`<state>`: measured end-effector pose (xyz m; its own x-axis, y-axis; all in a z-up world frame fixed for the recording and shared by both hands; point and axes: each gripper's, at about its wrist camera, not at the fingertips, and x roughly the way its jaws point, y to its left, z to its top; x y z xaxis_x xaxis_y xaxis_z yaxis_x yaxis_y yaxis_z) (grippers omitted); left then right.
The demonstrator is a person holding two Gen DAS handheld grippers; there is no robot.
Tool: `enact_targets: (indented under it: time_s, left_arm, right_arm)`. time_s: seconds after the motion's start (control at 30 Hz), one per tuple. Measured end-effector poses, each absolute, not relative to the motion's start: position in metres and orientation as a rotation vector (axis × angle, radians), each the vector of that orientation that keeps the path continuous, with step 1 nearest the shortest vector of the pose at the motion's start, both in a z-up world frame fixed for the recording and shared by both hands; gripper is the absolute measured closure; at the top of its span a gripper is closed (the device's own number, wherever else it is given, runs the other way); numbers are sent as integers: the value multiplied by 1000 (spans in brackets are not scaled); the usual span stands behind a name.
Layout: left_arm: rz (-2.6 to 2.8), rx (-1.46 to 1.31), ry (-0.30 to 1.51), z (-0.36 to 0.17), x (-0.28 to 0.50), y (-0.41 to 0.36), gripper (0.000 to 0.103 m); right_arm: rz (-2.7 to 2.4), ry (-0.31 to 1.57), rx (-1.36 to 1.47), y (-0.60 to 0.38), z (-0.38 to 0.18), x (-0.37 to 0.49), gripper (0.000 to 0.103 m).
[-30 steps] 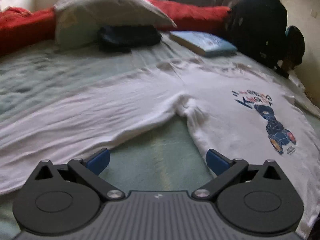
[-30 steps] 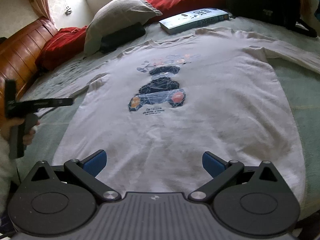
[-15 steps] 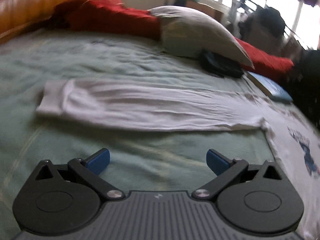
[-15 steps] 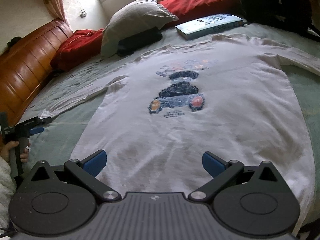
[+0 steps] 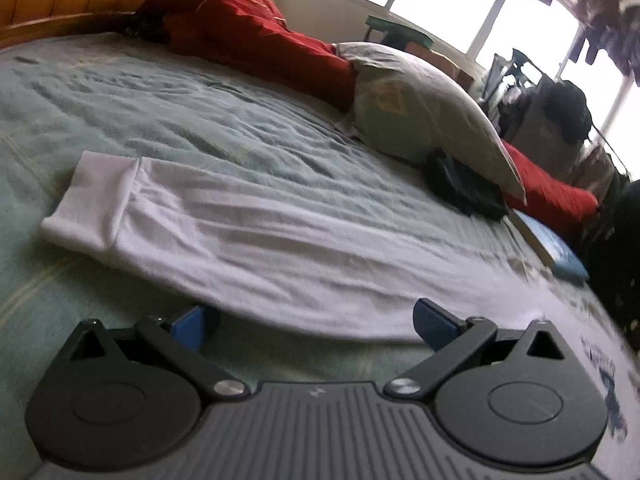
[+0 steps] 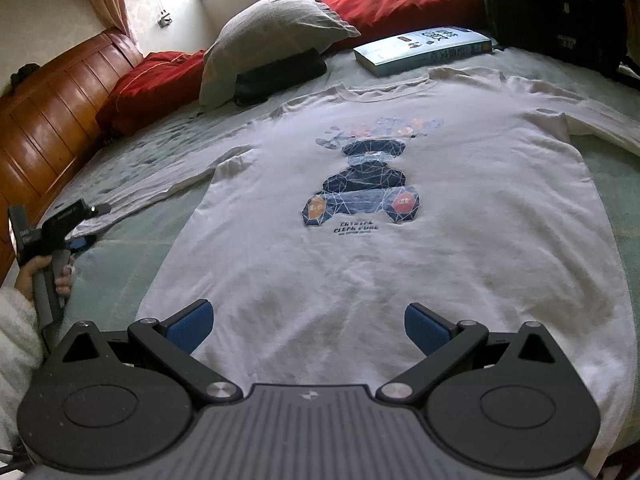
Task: Fold clothes
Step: 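Grasp the sleeve cuff nearest the left gripper with the left gripper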
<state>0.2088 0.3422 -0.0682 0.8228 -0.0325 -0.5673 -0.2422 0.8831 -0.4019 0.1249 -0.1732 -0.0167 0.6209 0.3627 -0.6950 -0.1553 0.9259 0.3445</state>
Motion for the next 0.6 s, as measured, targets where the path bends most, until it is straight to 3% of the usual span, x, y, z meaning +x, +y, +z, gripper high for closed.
enact_targets:
  time_s: [0.6]
  left_arm:
    - [250,-588,526,-65,253,346,1]
  right_arm:
    - [291,850,255,-176,-19,126,0]
